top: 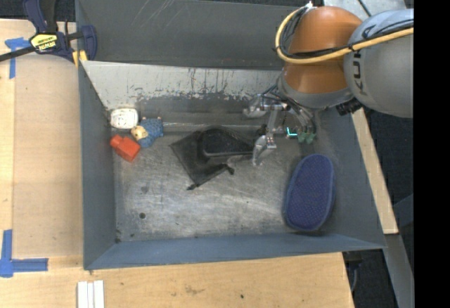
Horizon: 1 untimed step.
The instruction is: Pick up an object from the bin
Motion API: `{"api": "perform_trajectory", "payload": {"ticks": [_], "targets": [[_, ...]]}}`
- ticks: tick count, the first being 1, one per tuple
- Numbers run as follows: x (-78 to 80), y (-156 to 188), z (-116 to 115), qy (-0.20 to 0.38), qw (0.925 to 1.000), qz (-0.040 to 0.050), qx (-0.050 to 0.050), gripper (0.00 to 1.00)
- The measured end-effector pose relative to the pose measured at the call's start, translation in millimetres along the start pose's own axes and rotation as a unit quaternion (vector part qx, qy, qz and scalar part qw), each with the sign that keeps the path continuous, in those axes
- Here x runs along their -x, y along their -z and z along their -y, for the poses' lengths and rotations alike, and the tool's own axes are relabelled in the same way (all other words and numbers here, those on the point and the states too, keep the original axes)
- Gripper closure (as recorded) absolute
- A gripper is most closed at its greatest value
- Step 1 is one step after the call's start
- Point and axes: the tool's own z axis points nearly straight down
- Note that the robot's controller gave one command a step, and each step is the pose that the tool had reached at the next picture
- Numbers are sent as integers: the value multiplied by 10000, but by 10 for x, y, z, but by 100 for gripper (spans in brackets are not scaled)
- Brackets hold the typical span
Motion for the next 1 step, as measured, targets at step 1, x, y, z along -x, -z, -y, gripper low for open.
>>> {"api": "perform_trajectory", "payload": {"ticks": [1], "targets": [[56, -475, -206, 111, 9999, 50, -6, 0]]}}
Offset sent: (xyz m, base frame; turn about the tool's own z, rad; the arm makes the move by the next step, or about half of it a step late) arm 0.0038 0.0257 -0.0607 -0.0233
